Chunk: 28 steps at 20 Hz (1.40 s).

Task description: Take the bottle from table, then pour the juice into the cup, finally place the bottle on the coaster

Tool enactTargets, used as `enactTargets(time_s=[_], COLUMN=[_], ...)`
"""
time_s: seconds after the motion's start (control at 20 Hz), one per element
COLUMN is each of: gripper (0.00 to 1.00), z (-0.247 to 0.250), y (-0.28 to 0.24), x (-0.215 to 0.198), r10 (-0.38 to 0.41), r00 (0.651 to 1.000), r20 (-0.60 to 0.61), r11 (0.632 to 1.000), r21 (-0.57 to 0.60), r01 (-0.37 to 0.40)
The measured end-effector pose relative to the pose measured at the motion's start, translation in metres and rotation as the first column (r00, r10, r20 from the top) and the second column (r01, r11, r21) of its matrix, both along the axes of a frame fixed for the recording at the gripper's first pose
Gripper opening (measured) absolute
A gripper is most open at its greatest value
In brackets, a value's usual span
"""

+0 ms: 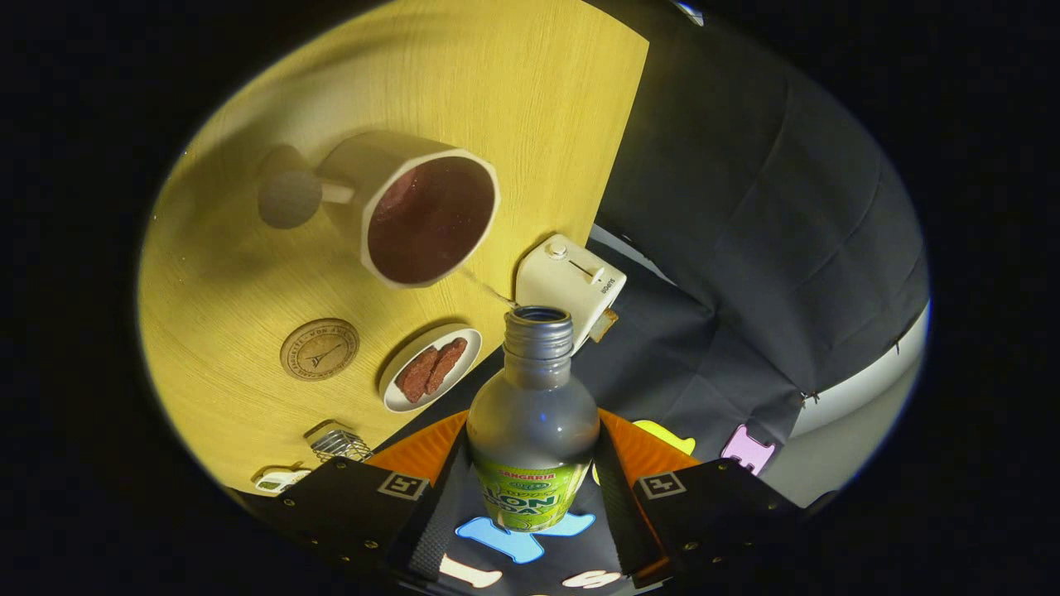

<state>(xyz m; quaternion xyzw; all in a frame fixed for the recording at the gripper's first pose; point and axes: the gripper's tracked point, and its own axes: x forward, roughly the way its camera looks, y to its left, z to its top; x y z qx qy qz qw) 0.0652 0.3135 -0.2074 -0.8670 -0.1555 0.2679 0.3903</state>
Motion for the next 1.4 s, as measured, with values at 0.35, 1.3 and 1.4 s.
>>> enactTargets(time_s=[0.35, 1.3, 1.4], gripper=[0.77, 0.77, 0.77], z=[-0.020, -0.042, -0.037], y=[-0.003, -0.010, -0.012], x=[-0.006, -0.018, -0.015], r10=[-0.034, -0.165, -0.168], r00=[0.998, 0.949, 0.941], r20=[-0.046, -0.269, -0.293], r11=[0.999, 0.920, 0.892], r21=[0.006, 0.304, 0.362], r01=[0.034, 0.246, 0.272])
